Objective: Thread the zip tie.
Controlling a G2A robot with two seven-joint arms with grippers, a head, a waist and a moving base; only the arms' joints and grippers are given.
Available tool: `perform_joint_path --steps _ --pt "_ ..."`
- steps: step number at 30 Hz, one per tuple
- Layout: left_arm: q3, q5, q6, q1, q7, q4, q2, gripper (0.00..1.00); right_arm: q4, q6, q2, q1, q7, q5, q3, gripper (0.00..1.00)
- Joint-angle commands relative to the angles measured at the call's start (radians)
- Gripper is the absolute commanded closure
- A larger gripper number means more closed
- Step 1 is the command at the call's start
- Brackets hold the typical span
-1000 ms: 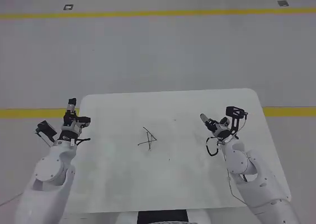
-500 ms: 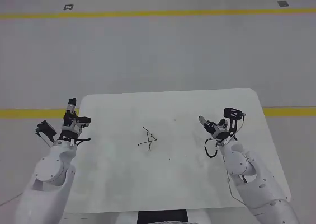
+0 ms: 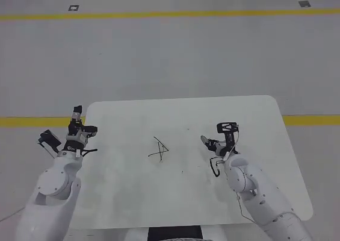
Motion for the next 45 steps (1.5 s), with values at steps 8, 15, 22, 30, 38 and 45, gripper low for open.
perform_joint_path --steps 8,15,22,30,38,45 --pt "0.000 0.000 0.000 0.000 0.000 0.000 0.000 0.00 0.040 -0.001 -0.012 0.029 0.034 -0.026 -0.043 0.00" --pt "0.000 0.000 0.000 0.000 0.000 0.000 0.000 0.00 0.040 -0.001 -0.012 0.029 0.034 -0.026 -0.043 0.00" --pt "0.000 0.000 0.000 0.000 0.000 0.000 0.000 0.00 0.027 -0.104 -0.028 0.099 0.083 -0.064 -0.118 0.00" --pt "0.000 0.000 0.000 0.000 0.000 0.000 0.000 0.00 0.045 -0.169 -0.057 0.177 0.208 0.034 -0.183 0.00" --pt "0.000 0.000 0.000 0.000 0.000 0.000 0.000 0.00 0.045 -0.169 -0.057 0.177 0.208 0.034 -0.183 0.00" --pt "0.000 0.000 0.000 0.000 0.000 0.000 0.000 0.00 0.011 -0.306 -0.062 0.203 0.256 0.171 -0.175 0.00"
